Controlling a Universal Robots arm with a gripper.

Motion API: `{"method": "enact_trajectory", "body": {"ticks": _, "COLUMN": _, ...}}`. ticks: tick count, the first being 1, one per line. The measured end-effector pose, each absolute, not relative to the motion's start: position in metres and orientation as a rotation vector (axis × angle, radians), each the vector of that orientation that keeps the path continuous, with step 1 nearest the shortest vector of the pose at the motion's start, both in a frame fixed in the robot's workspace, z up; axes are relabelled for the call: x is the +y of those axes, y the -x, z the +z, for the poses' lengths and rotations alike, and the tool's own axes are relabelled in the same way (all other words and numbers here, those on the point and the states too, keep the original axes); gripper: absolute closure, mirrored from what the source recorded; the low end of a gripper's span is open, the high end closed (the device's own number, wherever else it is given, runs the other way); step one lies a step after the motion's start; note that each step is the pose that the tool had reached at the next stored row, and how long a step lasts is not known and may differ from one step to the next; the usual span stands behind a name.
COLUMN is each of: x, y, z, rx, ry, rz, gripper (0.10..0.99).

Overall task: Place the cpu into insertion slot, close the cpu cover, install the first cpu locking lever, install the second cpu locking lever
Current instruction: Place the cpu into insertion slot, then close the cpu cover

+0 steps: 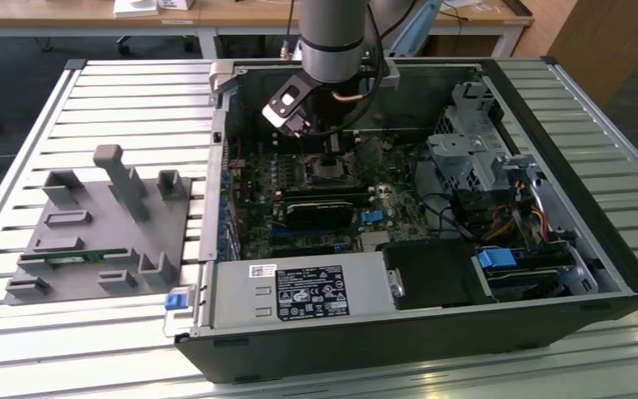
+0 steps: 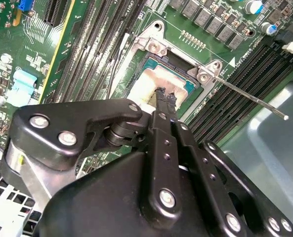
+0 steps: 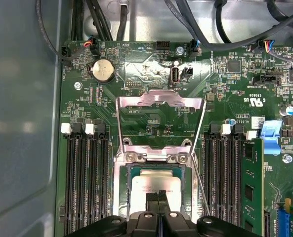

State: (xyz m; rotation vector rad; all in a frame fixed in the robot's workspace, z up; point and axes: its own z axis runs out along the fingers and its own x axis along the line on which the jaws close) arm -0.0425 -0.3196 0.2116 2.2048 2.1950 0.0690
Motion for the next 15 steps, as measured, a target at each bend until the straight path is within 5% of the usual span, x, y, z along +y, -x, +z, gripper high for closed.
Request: {"method": "enact_trajectory", "body": {"ticks": 15, "x": -0.3196, "y": 0.0425, "z": 0.2148, "rx": 2.195, "ry": -2.205, "rz": 0.069, "gripper": 0.980}}
